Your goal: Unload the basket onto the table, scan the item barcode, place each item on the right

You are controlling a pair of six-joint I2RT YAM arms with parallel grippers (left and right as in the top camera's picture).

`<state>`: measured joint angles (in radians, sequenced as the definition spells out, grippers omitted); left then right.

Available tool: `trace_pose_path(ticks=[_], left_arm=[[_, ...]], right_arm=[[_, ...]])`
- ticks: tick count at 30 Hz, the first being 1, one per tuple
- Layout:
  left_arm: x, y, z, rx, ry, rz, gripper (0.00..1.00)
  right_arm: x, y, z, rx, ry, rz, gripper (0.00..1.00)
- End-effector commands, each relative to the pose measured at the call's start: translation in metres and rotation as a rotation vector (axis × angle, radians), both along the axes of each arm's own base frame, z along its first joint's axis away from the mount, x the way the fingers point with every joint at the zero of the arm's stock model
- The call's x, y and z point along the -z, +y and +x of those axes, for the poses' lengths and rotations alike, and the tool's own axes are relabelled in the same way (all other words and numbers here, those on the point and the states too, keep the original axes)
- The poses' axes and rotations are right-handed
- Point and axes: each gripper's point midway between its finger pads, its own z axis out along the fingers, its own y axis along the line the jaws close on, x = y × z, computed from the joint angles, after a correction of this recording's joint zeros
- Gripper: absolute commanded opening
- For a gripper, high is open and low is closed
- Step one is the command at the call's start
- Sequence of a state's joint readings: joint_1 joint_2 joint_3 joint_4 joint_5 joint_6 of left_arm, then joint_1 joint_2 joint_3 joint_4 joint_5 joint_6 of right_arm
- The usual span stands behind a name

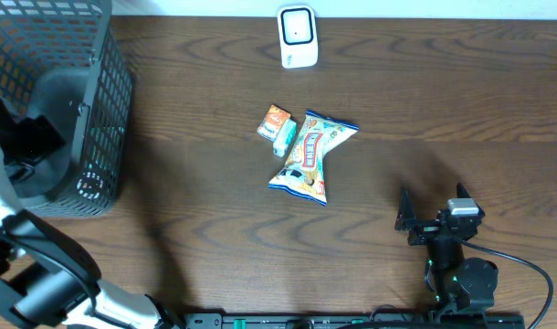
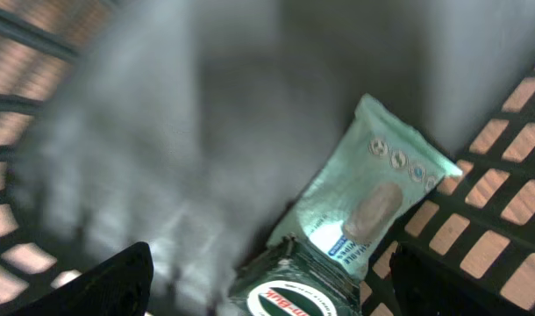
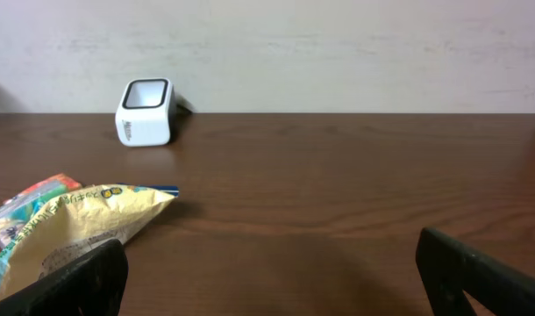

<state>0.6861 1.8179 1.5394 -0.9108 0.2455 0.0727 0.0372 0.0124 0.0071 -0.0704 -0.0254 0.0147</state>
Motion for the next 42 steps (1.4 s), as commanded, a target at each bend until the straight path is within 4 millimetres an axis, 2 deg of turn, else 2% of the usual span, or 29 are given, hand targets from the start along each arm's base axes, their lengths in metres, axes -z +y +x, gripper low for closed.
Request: trace_pose_path(ticks=[1,3,4,7,11,16,20,25,28,30,31,34,37,39,42], left_arm=[[0.017,-0.011,0.001,0.037,0.018,-0.082,0.85],[0.031,-0.015,-0.004,0.035,0.060,-0.119,0.85],[0.041,-0.017,-0.006,0.034,0.086,-0.144,0.90],[0.054,-0.027,-0.003,0.049,0.086,-0.212,0.99],[0.063,-0.047,0.009,0.138,0.021,-0.333,0.99],[0.075,-0.055,0.010,0.169,0.030,-0.371,0.93],[0.092,-0.054,0.000,0.177,0.109,-0.337,0.79],[0.104,-0.056,-0.005,0.171,0.150,-0.345,0.61],[0.106,-0.054,-0.007,0.169,0.164,-0.333,0.28],[0.104,-0.053,-0.006,0.169,0.159,-0.329,0.10],[0.103,-0.052,-0.004,0.168,0.156,-0.326,0.08],[0.093,-0.045,0.004,0.103,0.137,-0.319,0.07],[0.071,-0.036,0.015,0.066,0.087,-0.286,0.07],[0.050,-0.030,0.024,0.050,0.040,-0.251,0.07],[0.005,-0.019,0.038,0.020,-0.072,-0.175,0.07]], right_arm=[[0.001,0.000,0.000,0.002,0.002,0.010,0.99],[0.001,0.000,0.000,0.002,0.001,0.010,0.99],[0.001,0.000,0.000,0.002,0.002,0.010,0.99],[0.001,0.000,0.000,0.002,0.001,0.010,0.99],[0.001,0.000,0.000,0.002,0.002,0.010,0.99],[0.001,0.000,0.000,0.002,0.001,0.010,0.99],[0.001,0.000,0.000,0.002,0.002,0.010,0.99],[0.001,0.000,0.000,0.002,0.001,0.010,0.99],[0.001,0.000,0.000,0.002,0.002,0.010,0.99],[0.001,0.000,0.000,0.002,0.002,0.010,0.99],[0.001,0.000,0.000,0.002,0.001,0.010,0.99],[0.001,0.000,0.000,0.002,0.002,0.010,0.99],[0.001,0.000,0.000,0.002,0.002,0.010,0.99],[0.001,0.000,0.000,0.002,0.002,0.010,0.99],[0.001,0.000,0.000,0.002,0.001,0.010,0.99]])
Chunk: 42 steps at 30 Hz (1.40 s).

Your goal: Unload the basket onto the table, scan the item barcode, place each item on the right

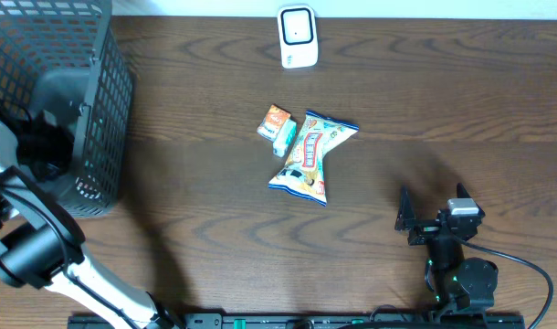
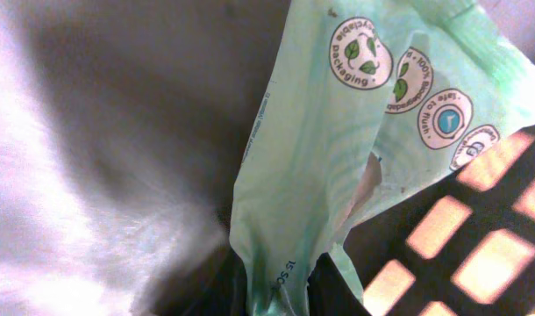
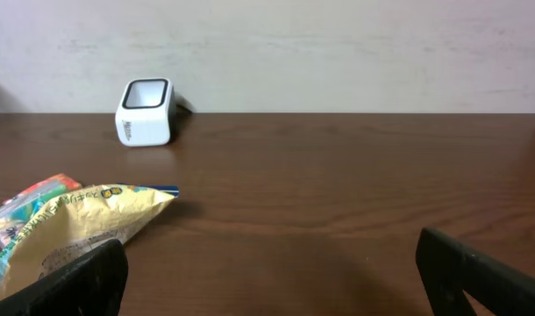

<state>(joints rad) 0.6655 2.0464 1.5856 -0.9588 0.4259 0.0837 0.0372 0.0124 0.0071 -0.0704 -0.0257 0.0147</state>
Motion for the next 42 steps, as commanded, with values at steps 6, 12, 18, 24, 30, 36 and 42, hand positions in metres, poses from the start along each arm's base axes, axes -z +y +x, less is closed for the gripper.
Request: trace_pose_path(ticks=[6,12,18,24,30,36,42], left_arm=[[-0.164,0.025,0.033,-0.178,-0.380,0.230,0.07],[-0.259,0.010,0.029,-0.416,-0.624,0.141,0.07],[-0.375,-0.086,0.034,-0.096,-1.020,-0.093,0.07],[-0.394,-0.199,0.035,0.216,-1.060,-0.264,0.07],[-0.324,-0.287,0.051,0.292,-0.824,-0.259,0.07],[-0.238,-0.338,0.057,0.311,-0.571,-0.039,0.07],[-0.174,-0.398,0.053,0.436,-0.428,0.036,0.07]], right_arm=[[0.001,0.000,0.000,0.003,0.002,0.010,0.99],[0.001,0.000,0.000,0.003,0.002,0.010,0.99],[0.001,0.000,0.000,0.003,0.002,0.010,0.99],[0.001,0.000,0.000,0.003,0.002,0.010,0.99],[0.001,0.000,0.000,0.003,0.002,0.010,0.99],[0.001,0.000,0.000,0.003,0.002,0.010,0.99],[0.001,0.000,0.000,0.003,0.001,0.010,0.99]])
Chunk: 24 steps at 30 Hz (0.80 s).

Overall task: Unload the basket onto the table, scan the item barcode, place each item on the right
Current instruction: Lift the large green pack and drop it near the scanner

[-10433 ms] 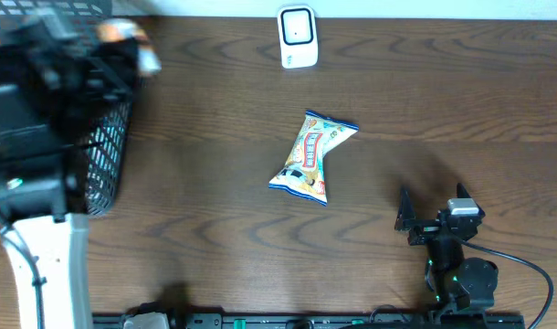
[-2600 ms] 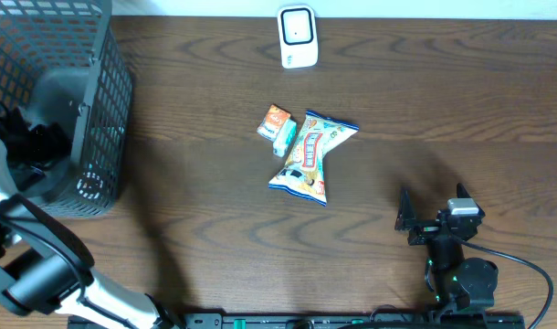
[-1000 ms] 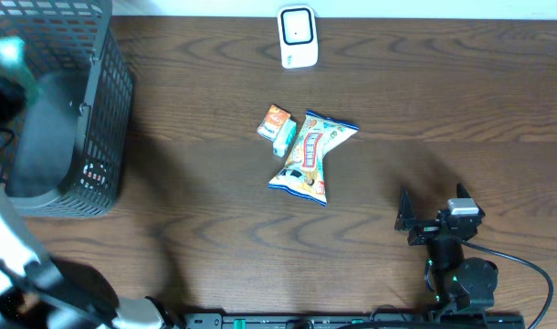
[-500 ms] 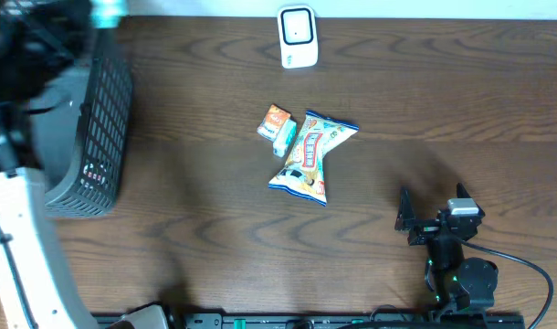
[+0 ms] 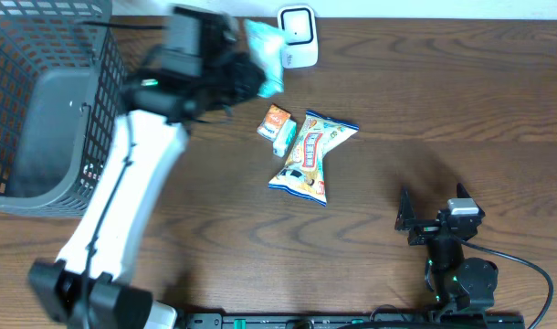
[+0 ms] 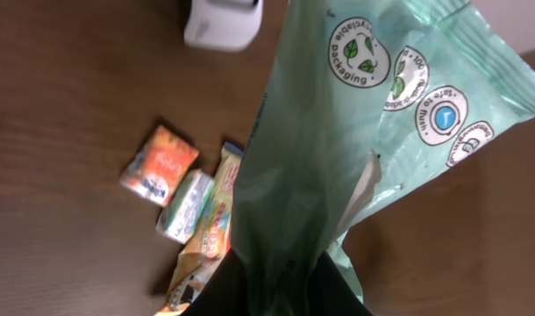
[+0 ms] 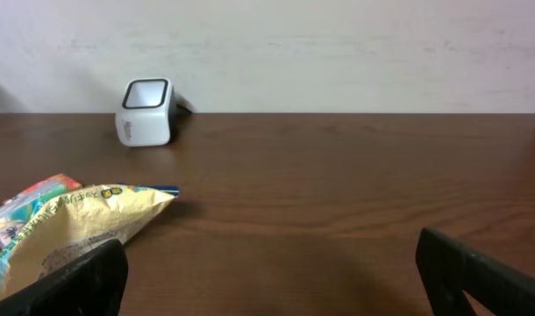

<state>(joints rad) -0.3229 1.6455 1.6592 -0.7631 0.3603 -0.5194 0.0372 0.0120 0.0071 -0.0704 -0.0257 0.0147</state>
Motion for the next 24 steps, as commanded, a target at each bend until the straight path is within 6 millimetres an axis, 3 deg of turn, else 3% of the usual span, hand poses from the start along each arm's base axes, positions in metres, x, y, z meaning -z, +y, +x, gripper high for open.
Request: trace_pose_path(ticks=[1,8,10,13,14,16,19,24], left_arm=[[0.039,-0.016,0.003,0.003,0.030,0.143,0.07],[0.107,-0.045,0.008,0.050,0.125,0.244,0.09],[0.123,-0.048,0.010,0.056,0.149,0.256,0.17],[0.145,-0.048,0.012,0.059,0.188,0.276,0.53],[0.149,-0.048,0.012,0.067,0.194,0.284,0.56],[0.151,-0.048,0.012,0.093,0.185,0.299,0.67],[0.139,-0.046,0.015,0.144,0.132,0.319,0.72],[0.085,-0.022,0.026,0.154,-0.002,0.324,0.72]], right_arm=[[0.001,0.000,0.000,0.003,0.003,0.010,0.99],[0.001,0.000,0.000,0.003,0.002,0.010,0.99],[0.001,0.000,0.000,0.003,0.002,0.010,0.99],[0.001,0.000,0.000,0.003,0.002,0.010,0.99],[0.001,0.000,0.000,0.003,0.003,0.010,0.99],[0.001,0.000,0.000,0.003,0.002,0.010,0.99],[0.001,0.000,0.000,0.003,0.002,0.010,0.99],[0.001,0.000,0.000,0.003,0.002,0.010,0.99]])
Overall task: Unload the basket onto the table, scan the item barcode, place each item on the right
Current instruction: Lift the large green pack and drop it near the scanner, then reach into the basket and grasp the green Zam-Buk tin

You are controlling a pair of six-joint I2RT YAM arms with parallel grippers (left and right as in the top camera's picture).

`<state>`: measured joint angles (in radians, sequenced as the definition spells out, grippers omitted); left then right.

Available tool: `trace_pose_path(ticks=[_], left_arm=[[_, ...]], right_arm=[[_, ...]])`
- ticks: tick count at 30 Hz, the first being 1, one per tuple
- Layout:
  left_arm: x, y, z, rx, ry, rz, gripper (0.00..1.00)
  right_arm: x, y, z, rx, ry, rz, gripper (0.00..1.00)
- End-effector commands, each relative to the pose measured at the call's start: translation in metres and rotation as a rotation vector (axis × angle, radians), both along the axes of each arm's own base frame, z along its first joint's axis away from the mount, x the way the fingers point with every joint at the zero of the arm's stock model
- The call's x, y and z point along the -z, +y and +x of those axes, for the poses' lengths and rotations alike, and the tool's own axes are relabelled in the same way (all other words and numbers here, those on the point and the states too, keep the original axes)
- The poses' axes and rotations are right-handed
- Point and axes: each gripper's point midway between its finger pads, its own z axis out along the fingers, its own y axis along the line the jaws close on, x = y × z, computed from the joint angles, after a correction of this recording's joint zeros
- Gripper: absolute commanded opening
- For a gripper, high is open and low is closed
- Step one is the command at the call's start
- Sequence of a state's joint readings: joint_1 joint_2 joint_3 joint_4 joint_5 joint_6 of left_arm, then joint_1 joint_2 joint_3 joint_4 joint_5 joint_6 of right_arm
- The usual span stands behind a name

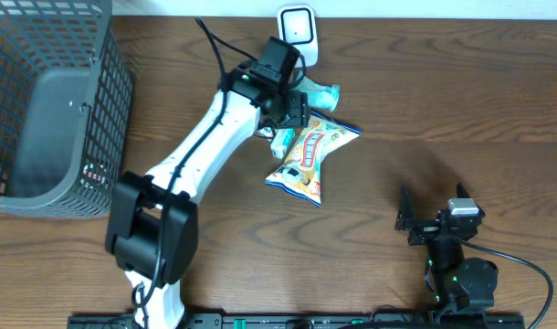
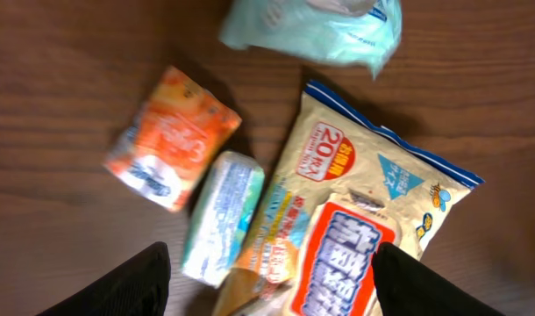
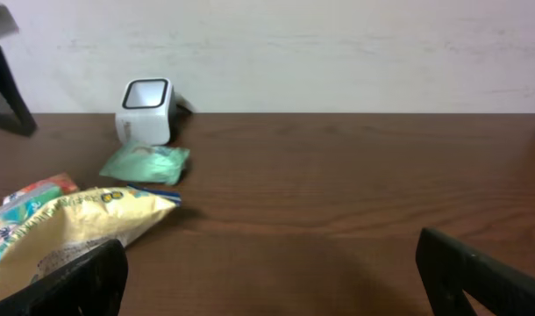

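The pale green packet [image 1: 320,94] lies flat on the table just below the white scanner [image 1: 297,35]; it also shows at the top of the left wrist view [image 2: 316,22] and in the right wrist view [image 3: 146,162]. My left gripper [image 1: 291,110] hangs open over the pile beside it, its fingers [image 2: 110,285] wide apart and holding nothing. Under it lie an orange packet [image 2: 173,137], a small blue-white packet [image 2: 222,215] and a yellow snack bag [image 1: 306,153]. My right gripper [image 1: 415,219] rests open at the near right.
A grey mesh basket [image 1: 94,110] stands at the far left of the wooden table [image 1: 443,91]. The left arm stretches from the near left edge across to the pile. The scanner [image 3: 145,110] sits against the back edge by the wall.
The left gripper was shut on the green packet, held up by the scanner. Now the packet lies on the table below the scanner and the gripper is open over the pile.
The left gripper was open inside the basket above the green packet, then shut on it there. Then it held the packet up near the scanner. Now the packet lies released beside the pile. The right arm stayed still.
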<state>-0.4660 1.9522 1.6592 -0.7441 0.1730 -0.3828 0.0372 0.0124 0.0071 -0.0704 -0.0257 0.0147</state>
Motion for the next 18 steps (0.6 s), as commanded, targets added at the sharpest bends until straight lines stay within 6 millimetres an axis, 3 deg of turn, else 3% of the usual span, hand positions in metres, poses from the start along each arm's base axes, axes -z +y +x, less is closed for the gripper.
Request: trace_pose_path(ticks=[1,5,9,11,14,16,18], left_arm=[[-0.066,0.030,0.017,0.010,-0.179,0.006,0.73],[-0.125,0.109,0.032,-0.188,-0.340,0.085,0.72],[-0.178,0.216,0.031,-0.461,-0.478,0.194,0.72],[-0.197,0.269,0.024,-0.595,-0.518,0.217,0.81],[-0.208,0.346,0.003,-0.835,-0.523,0.206,0.93],[-0.201,0.391,-0.017,-1.004,-0.482,0.195,0.99],[-0.186,0.426,-0.039,-1.140,-0.412,0.190,1.00]], right_arm=[[0.001,0.000,0.000,0.003,0.002,0.010,0.99],[0.001,0.000,0.000,0.003,0.002,0.010,0.99],[0.001,0.000,0.000,0.003,0.002,0.010,0.99],[0.001,0.000,0.000,0.003,0.002,0.010,0.99],[0.001,0.000,0.000,0.003,0.002,0.010,0.99],[0.001,0.000,0.000,0.003,0.001,0.010,0.99],[0.001,0.000,0.000,0.003,0.002,0.010,0.99]])
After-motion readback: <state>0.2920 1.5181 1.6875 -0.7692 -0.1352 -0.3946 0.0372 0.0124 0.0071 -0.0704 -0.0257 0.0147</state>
